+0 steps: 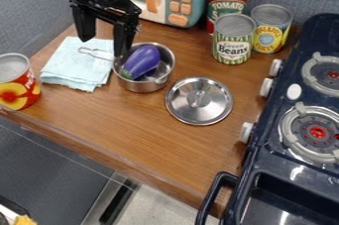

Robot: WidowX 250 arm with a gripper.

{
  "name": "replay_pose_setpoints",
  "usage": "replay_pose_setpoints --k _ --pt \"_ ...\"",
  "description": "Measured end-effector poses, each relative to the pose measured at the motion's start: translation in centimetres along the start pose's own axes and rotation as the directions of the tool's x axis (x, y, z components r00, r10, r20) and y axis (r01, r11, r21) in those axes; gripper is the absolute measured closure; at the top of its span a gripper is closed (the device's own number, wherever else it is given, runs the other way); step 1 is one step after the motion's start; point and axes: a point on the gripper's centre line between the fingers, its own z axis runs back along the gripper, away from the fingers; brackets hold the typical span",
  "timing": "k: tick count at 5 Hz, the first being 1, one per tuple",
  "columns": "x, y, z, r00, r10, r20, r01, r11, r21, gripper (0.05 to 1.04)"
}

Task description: Take the eggplant out of the silver pot and put it in the upper left corner of the table

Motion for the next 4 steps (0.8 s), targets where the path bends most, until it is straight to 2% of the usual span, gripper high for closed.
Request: replay_pose_setpoints --k 1,2,3,4 --pt "-0.1 -0.2 -1.0 1.0 -0.003 -0.03 0.003 1.0 -0.013 0.083" --pt "0.3 -0.3 -1.0 1.0 -0.004 -0.015 0.004 1.0 -0.026 0.083" --pt "1.2 0.9 0.1 0.999 0.016 0.032 -0.016 1.0 -0.017 0.083" --pt "2.3 1.6 0.1 0.998 0.022 0.058 -0.022 1.0 -0.006 0.083"
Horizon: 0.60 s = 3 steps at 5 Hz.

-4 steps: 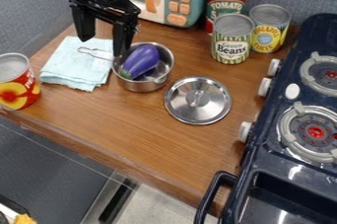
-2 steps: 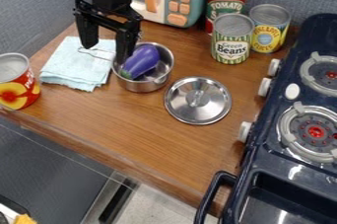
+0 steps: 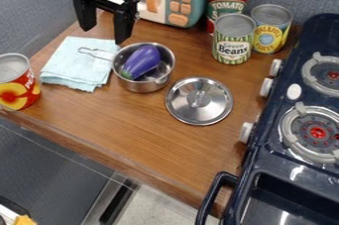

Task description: Take the eggplant out of the silver pot and put it in the upper left corner of the table

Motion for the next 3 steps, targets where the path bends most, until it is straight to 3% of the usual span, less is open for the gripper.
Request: replay_pose_setpoints --k 1,3 --pt "2.2 0.9 -1.1 1.0 -0.001 0.026 0.0 1.0 0.03 0.083" --pt "3.8 1.0 -1.3 0.998 -0.007 0.063 0.004 0.999 0.053 0.083"
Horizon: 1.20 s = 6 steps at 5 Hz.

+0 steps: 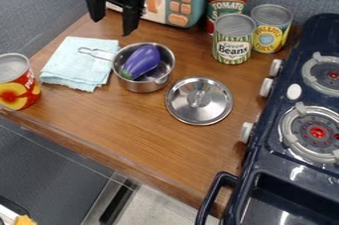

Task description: Take the eggplant out of the silver pot and put it in the upper left corner of the table

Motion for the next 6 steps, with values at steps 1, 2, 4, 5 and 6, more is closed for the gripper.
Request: replay_pose_setpoints --k 1,2,4,5,6 --pt "0.1 -0.2 -1.0 1.0 0.009 -0.012 -0.009 1.0 -0.006 0.083" --pt "0.0 -0.9 -2.0 1.0 0.025 -0.004 -0.025 0.999 -0.036 0.083" --pt "0.1 -2.2 -4.0 0.998 0.057 -0.006 -0.057 0.994 -0.096 0.083" --pt "0.0 -2.6 -5.0 0.997 0.079 -0.026 -0.082 0.991 -0.109 0.083" --pt "0.1 -2.6 -5.0 0.995 0.101 -0.023 -0.103 0.988 -0.113 0.084"
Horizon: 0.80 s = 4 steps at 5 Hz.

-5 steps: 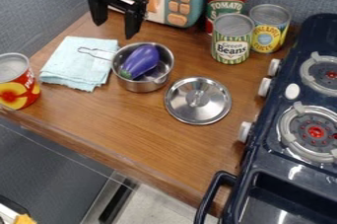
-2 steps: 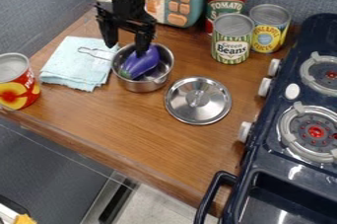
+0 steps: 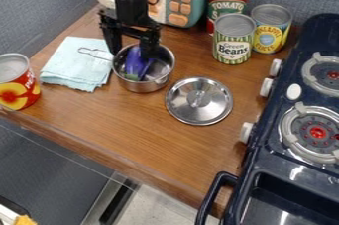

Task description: Take the eggplant out of the silver pot and put it in the upper left corner of the table

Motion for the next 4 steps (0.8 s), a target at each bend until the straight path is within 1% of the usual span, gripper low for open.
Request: replay_pose_setpoints --k 1,2,3,4 --pt "0.3 -0.1 0.2 1.0 0.017 0.009 -0.017 1.0 0.0 0.084" --pt "0.5 -0.7 -0.1 1.0 -0.004 0.003 0.004 1.0 0.01 0.084" --pt "0.6 -1.1 -0.1 1.0 -0.014 0.008 0.014 1.0 0.02 0.084" --pt "0.2 -1.6 -0.5 0.999 -0.033 -0.002 0.033 0.999 0.035 0.133"
